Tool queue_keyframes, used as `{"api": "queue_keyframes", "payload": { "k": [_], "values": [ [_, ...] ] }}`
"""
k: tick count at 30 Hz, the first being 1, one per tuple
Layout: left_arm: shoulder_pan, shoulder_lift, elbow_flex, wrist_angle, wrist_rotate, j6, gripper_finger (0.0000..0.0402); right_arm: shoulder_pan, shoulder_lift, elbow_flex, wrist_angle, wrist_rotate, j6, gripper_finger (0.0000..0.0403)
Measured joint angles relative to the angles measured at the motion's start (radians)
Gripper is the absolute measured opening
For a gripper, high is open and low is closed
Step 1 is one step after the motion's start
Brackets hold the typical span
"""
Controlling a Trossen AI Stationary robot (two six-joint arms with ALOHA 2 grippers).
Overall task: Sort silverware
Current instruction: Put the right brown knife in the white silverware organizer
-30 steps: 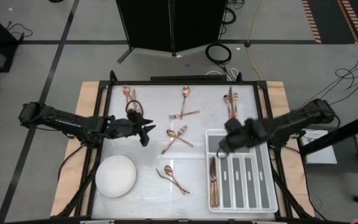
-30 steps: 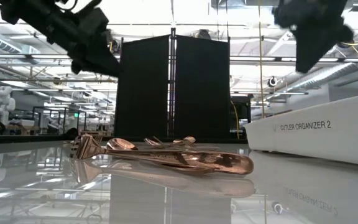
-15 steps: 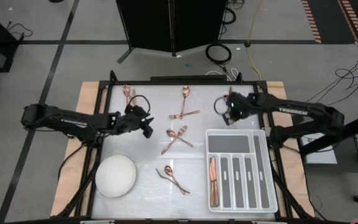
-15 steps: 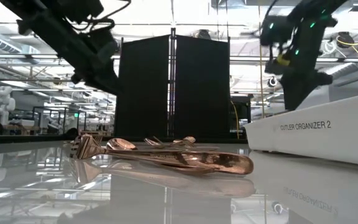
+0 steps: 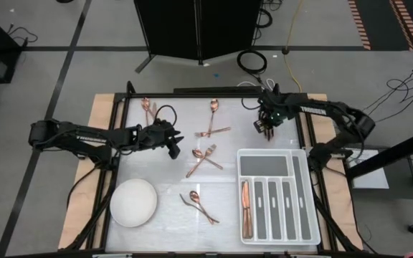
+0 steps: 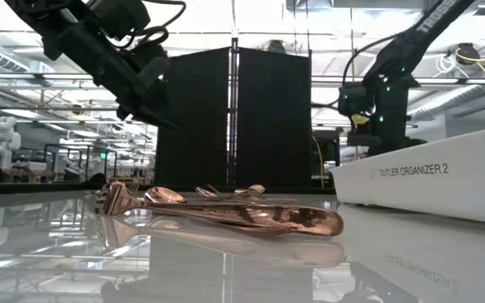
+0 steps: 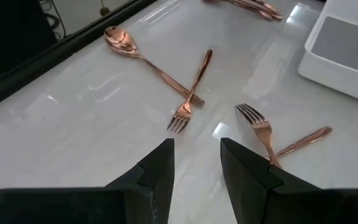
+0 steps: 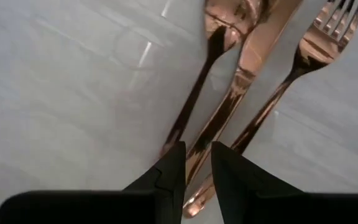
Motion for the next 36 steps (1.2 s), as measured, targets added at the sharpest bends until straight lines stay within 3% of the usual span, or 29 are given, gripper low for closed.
{"api": "queue_keyframes", "payload": {
  "k": [9,23,31,36],
  "values": [
    [-0.001,0.000,0.000,0.005,0.002,0.030,0.0130,-0.041,0.051,0.029,0.051,0.003,-0.021,0.0070],
    [0.000,0.000,0.000,0.004,0.020,0.030,0.0130,-0.087,0.108,0.031,0.063,0.006,-0.030,0.0107],
    [0.000,0.000,0.000,0.004,0.021,0.029,0.0130,-0.086,0.165,0.036,0.080,0.011,-0.022,0.0105],
    [0.000,0.000,0.000,0.004,0.021,0.030,0.0130,-0.086,0.166,0.035,0.078,0.020,-0.008,0.0070]
  ]
}}
